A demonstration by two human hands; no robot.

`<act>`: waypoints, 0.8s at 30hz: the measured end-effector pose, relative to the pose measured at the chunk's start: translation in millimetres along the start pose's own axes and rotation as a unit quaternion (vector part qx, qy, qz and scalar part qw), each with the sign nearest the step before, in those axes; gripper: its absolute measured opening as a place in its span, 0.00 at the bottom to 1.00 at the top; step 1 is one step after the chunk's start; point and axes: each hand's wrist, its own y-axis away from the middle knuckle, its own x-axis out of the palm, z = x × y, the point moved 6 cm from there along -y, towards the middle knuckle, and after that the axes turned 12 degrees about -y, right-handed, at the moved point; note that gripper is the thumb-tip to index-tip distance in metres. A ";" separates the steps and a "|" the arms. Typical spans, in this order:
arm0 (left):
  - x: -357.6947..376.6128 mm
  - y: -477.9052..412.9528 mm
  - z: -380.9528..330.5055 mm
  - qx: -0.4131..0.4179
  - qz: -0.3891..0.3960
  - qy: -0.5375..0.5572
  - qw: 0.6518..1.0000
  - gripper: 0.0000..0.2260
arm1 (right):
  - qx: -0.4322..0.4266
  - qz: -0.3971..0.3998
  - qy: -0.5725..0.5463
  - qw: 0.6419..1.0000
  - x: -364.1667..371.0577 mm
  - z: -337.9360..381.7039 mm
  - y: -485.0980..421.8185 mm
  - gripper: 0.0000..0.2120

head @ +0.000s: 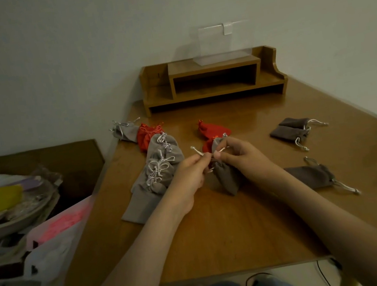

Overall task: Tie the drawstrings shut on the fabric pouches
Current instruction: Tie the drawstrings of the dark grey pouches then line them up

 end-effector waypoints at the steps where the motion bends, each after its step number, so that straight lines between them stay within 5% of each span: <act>1: -0.3 -0.3 -0.1 0.000 0.000 0.002 1.000 0.11 | -0.014 -0.003 0.002 1.000 -0.5 1.1 -0.2 0.10; 7: 0.4 -2.0 1.4 -0.011 0.011 0.015 1.000 0.09 | -0.056 0.004 0.023 0.998 1.3 3.5 -0.6 0.02; 17: 4.7 0.2 1.5 -0.060 0.058 0.141 0.986 0.08 | -0.116 -0.040 0.039 0.992 -5.9 7.3 1.1 0.04; 21: 3.7 -0.5 -1.2 -0.028 0.047 0.156 0.986 0.09 | -0.044 -0.047 -0.057 0.996 -6.6 2.0 0.2 0.08; 24: -0.7 -2.3 -1.3 -0.006 0.023 0.152 0.988 0.07 | 0.024 0.033 -0.028 0.999 3.2 -0.8 0.0 0.07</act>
